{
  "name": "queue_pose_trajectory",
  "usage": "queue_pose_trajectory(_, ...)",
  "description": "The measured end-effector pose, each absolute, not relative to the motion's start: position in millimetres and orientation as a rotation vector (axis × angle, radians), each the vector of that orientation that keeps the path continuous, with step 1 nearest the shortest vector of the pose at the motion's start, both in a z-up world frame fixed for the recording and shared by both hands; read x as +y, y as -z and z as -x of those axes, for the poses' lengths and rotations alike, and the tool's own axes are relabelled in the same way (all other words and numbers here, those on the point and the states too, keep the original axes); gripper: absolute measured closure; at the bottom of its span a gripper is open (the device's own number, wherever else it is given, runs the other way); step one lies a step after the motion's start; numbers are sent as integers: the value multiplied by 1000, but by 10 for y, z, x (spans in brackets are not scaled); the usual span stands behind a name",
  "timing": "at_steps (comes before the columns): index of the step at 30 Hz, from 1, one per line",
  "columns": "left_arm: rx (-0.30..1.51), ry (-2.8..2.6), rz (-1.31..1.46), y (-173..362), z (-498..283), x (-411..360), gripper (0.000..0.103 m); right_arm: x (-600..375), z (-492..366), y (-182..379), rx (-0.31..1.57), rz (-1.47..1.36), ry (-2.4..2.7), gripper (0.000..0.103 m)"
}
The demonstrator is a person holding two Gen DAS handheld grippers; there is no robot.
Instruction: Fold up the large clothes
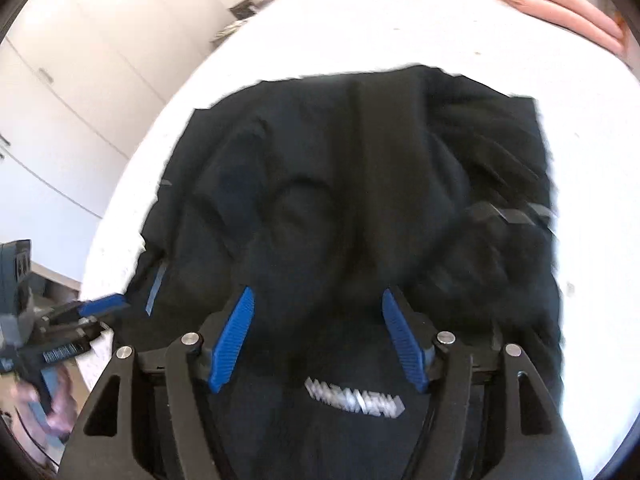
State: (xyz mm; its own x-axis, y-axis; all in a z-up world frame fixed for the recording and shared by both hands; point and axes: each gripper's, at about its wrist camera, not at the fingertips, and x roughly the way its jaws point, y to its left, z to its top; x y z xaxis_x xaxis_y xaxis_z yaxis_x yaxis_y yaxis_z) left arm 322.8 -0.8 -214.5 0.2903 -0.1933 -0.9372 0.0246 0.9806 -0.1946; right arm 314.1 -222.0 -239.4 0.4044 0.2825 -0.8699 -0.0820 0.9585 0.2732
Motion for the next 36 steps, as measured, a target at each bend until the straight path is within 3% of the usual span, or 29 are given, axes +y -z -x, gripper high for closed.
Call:
queue_pose_trajectory(9, 1381, 86, 197, 2323, -2730, 700, 54, -2622, -2231, 2431, 1227, -206, -24, 33)
queue_pose_trajectory(29, 1531, 110, 122, 2725, -2138, 1226, 53, -3111, -1031, 2823, 1344, -242, 288, 33)
queue_pose_trajectory(36, 1587, 128, 269, 2882, -1907, 1503, 42, -3558, -677, 3033, 1381, -379, 318, 33)
